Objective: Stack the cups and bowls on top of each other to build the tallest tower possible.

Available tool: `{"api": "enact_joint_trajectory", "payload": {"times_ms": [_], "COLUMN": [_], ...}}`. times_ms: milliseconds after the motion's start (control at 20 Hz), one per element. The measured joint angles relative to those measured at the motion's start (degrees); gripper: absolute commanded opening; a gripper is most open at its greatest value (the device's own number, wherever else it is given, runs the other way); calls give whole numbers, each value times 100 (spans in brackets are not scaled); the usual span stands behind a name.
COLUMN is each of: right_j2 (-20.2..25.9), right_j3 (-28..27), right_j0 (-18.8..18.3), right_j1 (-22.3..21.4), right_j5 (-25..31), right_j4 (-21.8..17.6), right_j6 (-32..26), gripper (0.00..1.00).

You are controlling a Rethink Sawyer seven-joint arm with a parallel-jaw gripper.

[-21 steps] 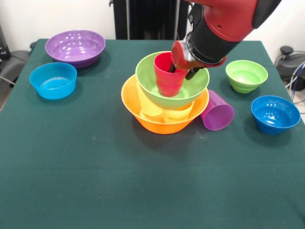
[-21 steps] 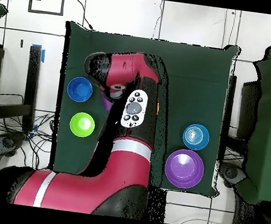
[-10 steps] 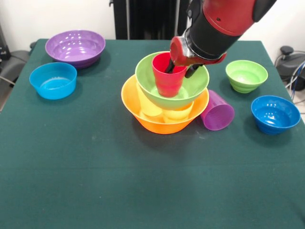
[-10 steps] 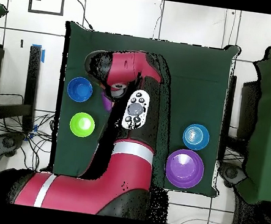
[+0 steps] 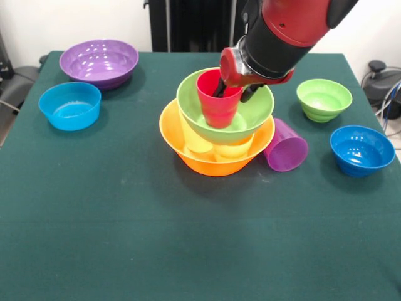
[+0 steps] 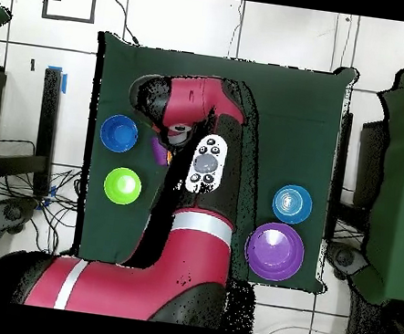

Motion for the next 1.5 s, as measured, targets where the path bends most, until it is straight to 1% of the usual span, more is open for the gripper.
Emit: {"api": "enact_joint_trajectory", "payload": {"times_ms": [850,1050,1500], "right_j2": [10,10,11], "right_j3": [0,-9,-17], "right_j0": [-71,-64,15], "right_j1": [1,23,33], "right_j5": [0,0,17], "right_j4": [131,235,293], "right_j6": [0,0,0], "gripper": [100,100,100]}}
